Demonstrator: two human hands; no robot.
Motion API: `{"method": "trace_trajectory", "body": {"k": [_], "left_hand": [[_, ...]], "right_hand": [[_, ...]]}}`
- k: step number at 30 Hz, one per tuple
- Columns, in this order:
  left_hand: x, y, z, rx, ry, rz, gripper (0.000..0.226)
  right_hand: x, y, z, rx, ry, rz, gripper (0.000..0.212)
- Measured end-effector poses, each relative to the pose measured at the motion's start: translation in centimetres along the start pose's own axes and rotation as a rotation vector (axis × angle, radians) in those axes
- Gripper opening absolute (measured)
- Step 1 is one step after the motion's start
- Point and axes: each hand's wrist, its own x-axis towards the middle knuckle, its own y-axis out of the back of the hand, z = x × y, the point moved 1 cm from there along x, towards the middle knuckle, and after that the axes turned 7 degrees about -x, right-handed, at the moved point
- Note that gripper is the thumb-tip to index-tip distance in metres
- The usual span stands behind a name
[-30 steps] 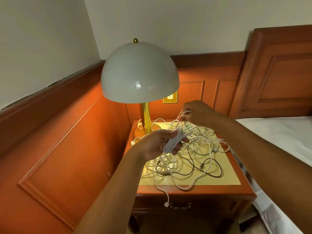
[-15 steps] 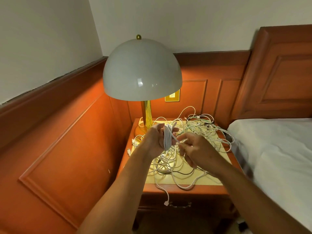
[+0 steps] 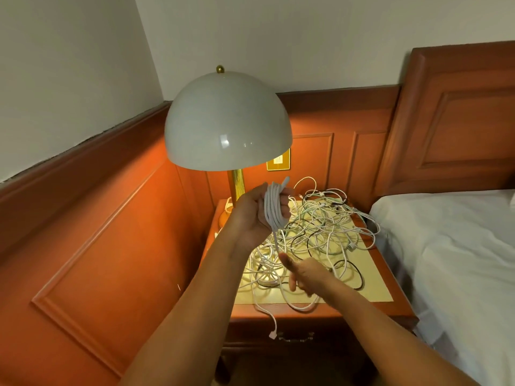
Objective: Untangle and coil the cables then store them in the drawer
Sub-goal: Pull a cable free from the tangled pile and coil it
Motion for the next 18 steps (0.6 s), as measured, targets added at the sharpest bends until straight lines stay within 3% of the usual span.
{"method": "trace_trajectory", "body": {"k": [6,9,12,14,18], "left_hand": [[-1.6,-0.2,0.6,0.271,0.015,-0.089,0.037],[-1.8,0.1,0.2,0.428,0.017,-0.101,0.034],[-1.3,0.9,-0.6,0.545,0.028,-0.046,0.036],[-0.7,1.7,-1.0,0.524,0.039,-0.006,0.037],[0.7,2.9,-2.2,0.212,0.101,0.095,0.037]], "right_hand": [[1.9,6.9,-3.3,-0.02,0.148,0.065,0.023],[2.4,9.9,-6.7,-0.274,0.222,0.232,0.026],[2.5,11.9,-10.0,-0.738,0.282,0.433,0.055],[2.2,12.5,-11.4,-0.884,0.316,0.49,0.059],[0.9,11.0,-12.3,-0.823,0.387,0.405,0.035]]}}
